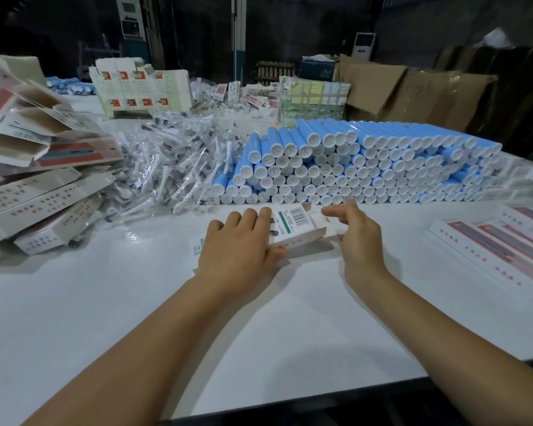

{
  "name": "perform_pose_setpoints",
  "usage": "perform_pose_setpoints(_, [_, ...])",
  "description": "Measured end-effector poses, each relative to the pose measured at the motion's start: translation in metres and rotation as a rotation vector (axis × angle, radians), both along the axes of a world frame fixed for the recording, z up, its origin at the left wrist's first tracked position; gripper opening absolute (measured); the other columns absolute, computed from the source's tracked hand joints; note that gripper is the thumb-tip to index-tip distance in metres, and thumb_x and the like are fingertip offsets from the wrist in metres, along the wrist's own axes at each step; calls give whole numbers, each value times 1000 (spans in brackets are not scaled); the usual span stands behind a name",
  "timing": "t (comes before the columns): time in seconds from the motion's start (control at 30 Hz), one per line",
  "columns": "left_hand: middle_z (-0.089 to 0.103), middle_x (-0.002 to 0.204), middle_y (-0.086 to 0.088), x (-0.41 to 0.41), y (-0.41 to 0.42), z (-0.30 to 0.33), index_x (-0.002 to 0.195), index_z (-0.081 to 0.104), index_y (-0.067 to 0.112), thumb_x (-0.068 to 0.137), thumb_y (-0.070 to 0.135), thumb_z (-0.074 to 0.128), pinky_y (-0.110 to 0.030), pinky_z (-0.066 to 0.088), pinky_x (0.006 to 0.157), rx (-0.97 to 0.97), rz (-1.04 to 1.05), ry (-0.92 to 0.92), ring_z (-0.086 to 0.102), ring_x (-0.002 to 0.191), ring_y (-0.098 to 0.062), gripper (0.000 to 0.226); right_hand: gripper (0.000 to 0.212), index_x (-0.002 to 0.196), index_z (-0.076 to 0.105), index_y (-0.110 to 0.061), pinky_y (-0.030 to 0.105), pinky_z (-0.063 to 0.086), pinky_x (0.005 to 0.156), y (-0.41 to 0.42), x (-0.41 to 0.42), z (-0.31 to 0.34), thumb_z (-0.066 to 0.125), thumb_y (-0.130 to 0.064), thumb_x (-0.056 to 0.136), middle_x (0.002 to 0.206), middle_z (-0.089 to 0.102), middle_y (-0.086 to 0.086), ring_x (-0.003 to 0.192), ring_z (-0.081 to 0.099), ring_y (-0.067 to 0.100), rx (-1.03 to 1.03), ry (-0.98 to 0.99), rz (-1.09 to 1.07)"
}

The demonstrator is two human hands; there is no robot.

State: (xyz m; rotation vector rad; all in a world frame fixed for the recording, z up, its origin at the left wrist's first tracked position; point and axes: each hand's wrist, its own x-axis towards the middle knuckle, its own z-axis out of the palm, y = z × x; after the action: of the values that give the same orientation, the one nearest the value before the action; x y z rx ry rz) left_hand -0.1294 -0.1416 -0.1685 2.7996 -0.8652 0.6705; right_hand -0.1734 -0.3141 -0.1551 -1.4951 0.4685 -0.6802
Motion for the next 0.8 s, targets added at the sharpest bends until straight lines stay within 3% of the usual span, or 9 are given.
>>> perform_pose_setpoints(0.07, [46,130,4,3,2,1,143,25,22,89,64,34,-37,33,88,-4,23,-2,43,113,-21,69,31,70,71,-26,26,41,76,-2,-5,-2,49,-22,91,87,66,-15,84,57,1,-37,-68,-70])
perform_pose_setpoints(0.17, [45,131,3,6,5,1,143,24,21,90,62,37,-37,32,88,-15,59,10,42,115,-22,68,28,67,70,-26,24,42,66,1,-8,-6,54,-15,87,67,65,-12,63,56,-2,-109,-99,6])
perform_pose_setpoints(0.27, [46,129,3,6,4,0,141,26,21,90,61,38,-37,32,86,-22,81,4,42,115,-23,65,26,69,70,-30,28,48,68,8,-5,-10,59,-17,89,65,68,-12,62,58,1,-181,-65,70])
perform_pose_setpoints(0.43, [46,128,2,5,2,-3,142,25,20,90,61,38,-38,32,86,-18,106,-24,42,114,-23,67,35,70,72,-39,25,50,72,12,-6,-13,62,-11,88,72,72,-14,69,61,3,-157,-67,140])
perform_pose_setpoints(0.53, [47,125,2,1,-2,-7,140,27,19,89,61,40,-39,33,85,4,96,-63,43,109,-24,66,23,102,74,-23,27,52,79,17,-5,-16,62,-9,87,94,73,-12,81,64,3,-216,-25,174])
perform_pose_setpoints(0.6, [48,123,2,1,-4,-8,139,28,19,88,62,41,-39,33,85,11,94,-71,44,108,-24,67,29,115,69,-16,24,50,73,15,-6,-16,62,-11,88,98,73,-3,77,61,5,-226,-1,182])
perform_pose_setpoints(0.7, [48,122,3,0,-2,-8,139,29,20,87,64,41,-39,32,85,11,84,-81,44,107,-24,69,44,132,56,-15,23,48,71,11,-6,-15,61,-11,89,76,72,-3,72,58,4,-246,6,195])
perform_pose_setpoints(0.8, [48,121,2,-5,-5,-10,140,27,18,87,65,39,-39,31,84,52,59,-105,44,106,-24,71,60,145,37,-14,20,46,75,12,-3,-13,60,-9,90,55,59,-20,66,56,-4,-307,52,225])
